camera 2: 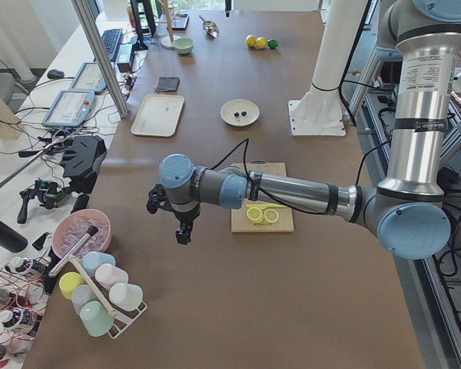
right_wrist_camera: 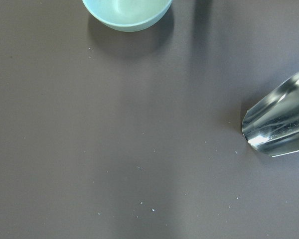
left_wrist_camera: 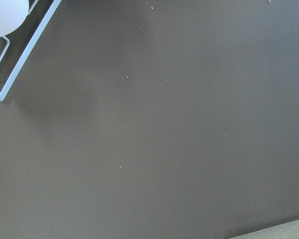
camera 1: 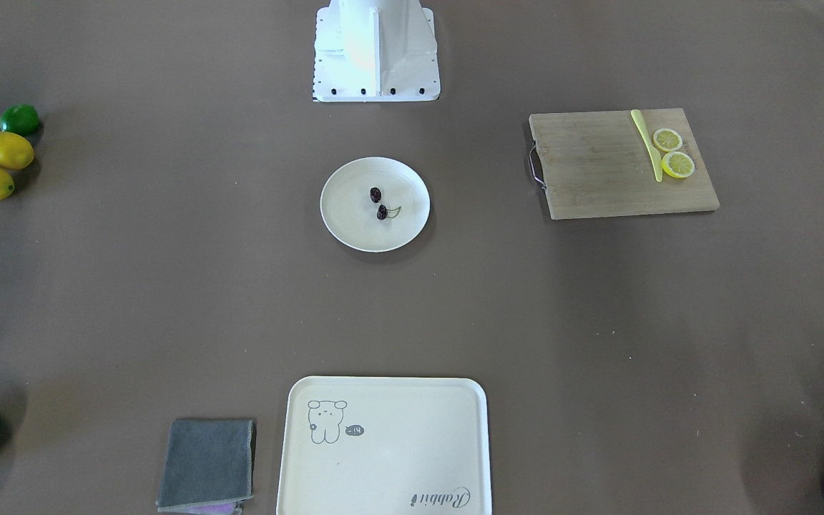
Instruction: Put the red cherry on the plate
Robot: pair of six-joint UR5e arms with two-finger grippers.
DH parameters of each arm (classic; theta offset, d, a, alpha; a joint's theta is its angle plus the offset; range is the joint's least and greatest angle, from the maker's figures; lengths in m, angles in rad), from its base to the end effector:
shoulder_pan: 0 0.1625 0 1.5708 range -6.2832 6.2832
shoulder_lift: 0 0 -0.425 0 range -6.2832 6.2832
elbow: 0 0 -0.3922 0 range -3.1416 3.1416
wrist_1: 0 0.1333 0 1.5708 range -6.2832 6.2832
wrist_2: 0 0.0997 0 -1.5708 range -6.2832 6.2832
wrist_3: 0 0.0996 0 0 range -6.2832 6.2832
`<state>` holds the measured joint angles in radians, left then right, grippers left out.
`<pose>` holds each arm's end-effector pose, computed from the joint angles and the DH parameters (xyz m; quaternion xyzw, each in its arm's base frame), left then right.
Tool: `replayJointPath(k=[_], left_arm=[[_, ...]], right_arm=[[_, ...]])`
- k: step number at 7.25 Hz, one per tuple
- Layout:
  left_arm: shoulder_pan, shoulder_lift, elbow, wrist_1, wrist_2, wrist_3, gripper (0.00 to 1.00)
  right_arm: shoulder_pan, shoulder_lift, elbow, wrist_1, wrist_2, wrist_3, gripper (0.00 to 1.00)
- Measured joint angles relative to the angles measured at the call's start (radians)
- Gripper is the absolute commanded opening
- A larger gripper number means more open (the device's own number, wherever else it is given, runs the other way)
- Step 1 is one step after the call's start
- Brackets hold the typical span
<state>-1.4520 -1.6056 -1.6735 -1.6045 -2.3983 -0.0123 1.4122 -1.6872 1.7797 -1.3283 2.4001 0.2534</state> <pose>0.0013 -0.5165 0.5829 0.0519 0.4048 0.0829 0.9091 -0.0131 -0.4611 0.5791 0.0681 -0.4200 -0.0243 0.9046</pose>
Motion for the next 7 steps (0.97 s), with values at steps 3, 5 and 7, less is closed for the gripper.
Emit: replayJointPath(k=[3,5,7], left_arm=[[-0.003,0.010,-0.021,0.000,0.000,0.003,0.98],[-0.002,0.017,-0.042,0.002,0.001,0.003,0.98],[-0.002,0.019,-0.045,0.002,0.004,0.004,0.98]], right_arm=[[-0.007,0.010,0.002,0.001,0.008,0.001,1.00],[-0.010,0.015,0.008,0.004,0.029,0.001,1.00],[-0.011,0.020,0.010,0.007,0.035,0.001,1.00]])
